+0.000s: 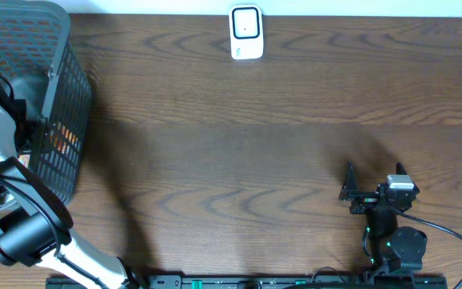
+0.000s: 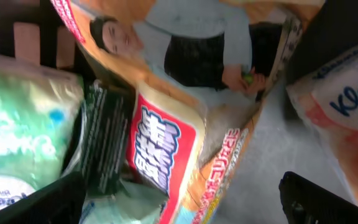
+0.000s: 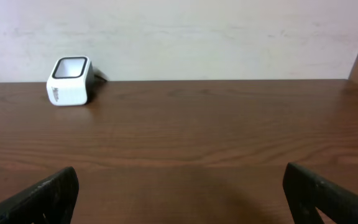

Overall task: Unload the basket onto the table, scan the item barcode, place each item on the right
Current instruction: 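Grasp the yellow snack bag in the basket with the left gripper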

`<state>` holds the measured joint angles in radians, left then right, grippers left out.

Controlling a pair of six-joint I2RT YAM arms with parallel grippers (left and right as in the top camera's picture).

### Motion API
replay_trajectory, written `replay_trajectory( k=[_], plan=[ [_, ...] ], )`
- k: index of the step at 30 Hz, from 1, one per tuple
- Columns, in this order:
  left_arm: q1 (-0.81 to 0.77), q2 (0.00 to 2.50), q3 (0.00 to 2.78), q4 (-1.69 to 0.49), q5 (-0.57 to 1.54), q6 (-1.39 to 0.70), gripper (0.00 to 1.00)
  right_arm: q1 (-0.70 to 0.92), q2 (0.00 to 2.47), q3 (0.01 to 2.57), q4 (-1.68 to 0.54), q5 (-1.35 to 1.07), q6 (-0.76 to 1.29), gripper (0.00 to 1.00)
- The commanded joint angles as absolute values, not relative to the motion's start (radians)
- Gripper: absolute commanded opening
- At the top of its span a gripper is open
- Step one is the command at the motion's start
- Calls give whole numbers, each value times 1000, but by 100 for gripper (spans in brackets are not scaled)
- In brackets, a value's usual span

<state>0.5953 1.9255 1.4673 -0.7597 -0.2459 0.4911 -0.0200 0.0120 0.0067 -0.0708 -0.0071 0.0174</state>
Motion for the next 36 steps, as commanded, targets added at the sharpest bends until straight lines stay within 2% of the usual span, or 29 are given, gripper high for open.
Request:
replay_trajectory(
  k=[1,11,15,19,25,26,29,32,33,36],
  plan=[
    [599,1942,1435,-737,-263,584,98,-12,7,6,-76,-6,10,99],
    [599,1942,1353,-620,-193,625,100,-12,7,6,-76,-6,10,99],
    [599,1948,1332,-580,-146,625,89,-12,7,6,-76,-6,10,99],
    [599,1979,1331,-574,-148,625,70,-12,7,6,-76,-6,10,99],
    [599,2062,1331,-573,-154,624,68,-12,7,6,-76,-6,9,99],
    [599,2068,1332,-572,-156,624,64,-12,7,6,-76,-6,10,99],
    [599,2067,1332,-572,-158,615,34,-12,7,6,-76,-6,10,99],
    [599,2044,1334,-574,-157,599,10,-12,7,6,-76,-6,10,99],
    [598,2033,1334,-574,-157,582,8,-12,7,6,-76,-6,10,99],
    [599,1978,1340,-573,-137,530,8,-12,7,6,-76,-6,10,99]
  ],
)
